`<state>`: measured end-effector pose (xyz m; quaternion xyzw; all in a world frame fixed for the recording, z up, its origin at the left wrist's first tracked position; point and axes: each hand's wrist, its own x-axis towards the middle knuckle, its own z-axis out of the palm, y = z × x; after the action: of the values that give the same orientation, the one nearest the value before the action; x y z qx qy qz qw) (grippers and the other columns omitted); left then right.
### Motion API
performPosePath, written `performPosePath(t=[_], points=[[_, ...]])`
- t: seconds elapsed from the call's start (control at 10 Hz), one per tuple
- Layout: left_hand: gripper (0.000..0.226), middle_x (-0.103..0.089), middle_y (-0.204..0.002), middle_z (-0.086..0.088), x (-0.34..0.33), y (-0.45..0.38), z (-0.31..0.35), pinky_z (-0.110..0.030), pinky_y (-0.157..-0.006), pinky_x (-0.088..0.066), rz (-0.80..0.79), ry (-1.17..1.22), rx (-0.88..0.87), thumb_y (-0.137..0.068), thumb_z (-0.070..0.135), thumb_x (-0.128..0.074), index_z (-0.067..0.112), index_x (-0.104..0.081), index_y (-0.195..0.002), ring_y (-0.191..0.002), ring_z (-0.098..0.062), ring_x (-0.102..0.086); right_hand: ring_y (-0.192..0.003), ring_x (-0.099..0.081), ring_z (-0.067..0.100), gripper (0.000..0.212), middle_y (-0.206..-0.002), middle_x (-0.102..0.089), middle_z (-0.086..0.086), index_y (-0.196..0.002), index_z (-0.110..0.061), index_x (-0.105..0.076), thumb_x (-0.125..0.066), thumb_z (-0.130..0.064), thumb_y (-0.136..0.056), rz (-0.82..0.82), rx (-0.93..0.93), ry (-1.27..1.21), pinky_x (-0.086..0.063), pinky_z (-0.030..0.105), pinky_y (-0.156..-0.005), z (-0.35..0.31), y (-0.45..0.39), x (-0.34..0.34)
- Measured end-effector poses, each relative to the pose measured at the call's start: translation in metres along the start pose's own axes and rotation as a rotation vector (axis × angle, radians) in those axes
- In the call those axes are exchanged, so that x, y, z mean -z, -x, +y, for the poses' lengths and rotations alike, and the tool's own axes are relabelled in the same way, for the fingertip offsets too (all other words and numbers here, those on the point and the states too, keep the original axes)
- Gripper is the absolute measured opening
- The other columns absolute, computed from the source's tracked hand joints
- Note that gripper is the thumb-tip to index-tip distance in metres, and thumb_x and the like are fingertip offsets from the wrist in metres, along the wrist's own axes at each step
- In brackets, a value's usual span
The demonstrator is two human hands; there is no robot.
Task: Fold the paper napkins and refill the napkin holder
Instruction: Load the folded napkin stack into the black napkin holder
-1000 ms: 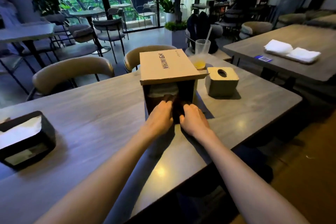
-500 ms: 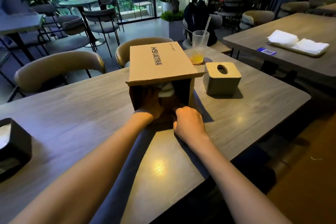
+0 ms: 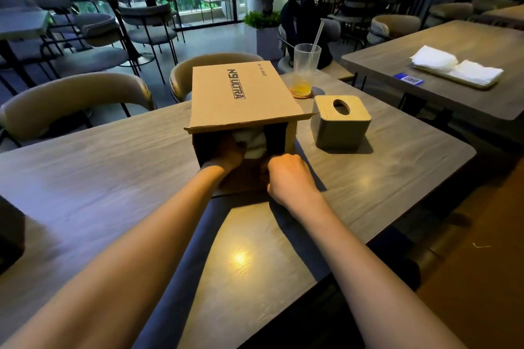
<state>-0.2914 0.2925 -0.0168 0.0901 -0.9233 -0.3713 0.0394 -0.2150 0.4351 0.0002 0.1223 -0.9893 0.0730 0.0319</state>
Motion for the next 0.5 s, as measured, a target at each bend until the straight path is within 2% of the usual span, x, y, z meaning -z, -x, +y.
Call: performPosePath(t=[0.1, 0.2, 0.3, 0.4, 0.5], points=[[0.054, -0.057, -0.135, -0.024, 0.007, -0.001, 0.001, -0.039, -0.101, -0.043, -0.046, 0.122, 0.083, -0.090, 0.012, -0.069, -0.005, -0.048, -0.138, -0.125, -0.039, -0.055, -0.102, -0.065, 0.033, 0.021, -0.109, -0.067, 0.013, -0.112, -0.010, -0.068, -0.067, -0.016, -0.092, -0.013, -0.009, -0.001, -0.053, 0.038, -0.080, 0.001, -0.002, 0.000], [0.060, -0.058, -0.134, -0.021, 0.010, 0.004, -0.002, -0.037, -0.092, -0.050, -0.075, 0.322, 0.176, -0.084, 0.004, -0.075, -0.002, -0.049, -0.137, -0.123, -0.036, -0.058, -0.102, -0.065, 0.031, 0.021, -0.109, -0.067, 0.012, -0.113, -0.011, -0.067, -0.068, -0.016, -0.093, 0.000, -0.016, 0.019, -0.052, 0.036, -0.078, -0.004, 0.002, -0.003], [0.061, -0.058, -0.133, -0.016, 0.008, 0.022, 0.000, -0.032, -0.083, -0.043, -0.033, 0.547, 0.288, -0.085, 0.015, -0.076, 0.005, -0.049, -0.139, -0.117, -0.031, -0.057, -0.098, -0.065, 0.031, 0.015, -0.104, -0.068, 0.012, -0.109, -0.010, -0.067, -0.065, -0.011, -0.094, 0.015, -0.016, 0.058, -0.044, 0.034, -0.069, -0.011, 0.007, -0.008], [0.055, -0.062, -0.124, -0.012, 0.011, 0.033, 0.000, -0.030, -0.075, -0.043, -0.011, 0.661, 0.368, -0.088, 0.029, -0.074, 0.009, -0.054, -0.135, -0.094, -0.023, -0.057, -0.096, -0.066, 0.031, 0.012, -0.102, -0.068, 0.011, -0.106, -0.010, -0.067, -0.063, -0.007, -0.094, 0.028, -0.031, 0.082, -0.042, 0.034, -0.066, -0.015, 0.011, -0.014], [0.052, -0.063, -0.130, -0.012, 0.012, 0.042, -0.003, -0.029, -0.078, -0.044, 0.040, 0.548, 0.296, -0.090, 0.029, -0.072, 0.010, -0.056, -0.136, -0.103, -0.026, -0.060, -0.097, -0.065, 0.032, 0.015, -0.104, -0.066, 0.011, -0.106, -0.011, -0.066, -0.064, -0.006, -0.093, 0.016, -0.046, 0.067, -0.043, 0.036, -0.066, -0.018, 0.018, -0.019]])
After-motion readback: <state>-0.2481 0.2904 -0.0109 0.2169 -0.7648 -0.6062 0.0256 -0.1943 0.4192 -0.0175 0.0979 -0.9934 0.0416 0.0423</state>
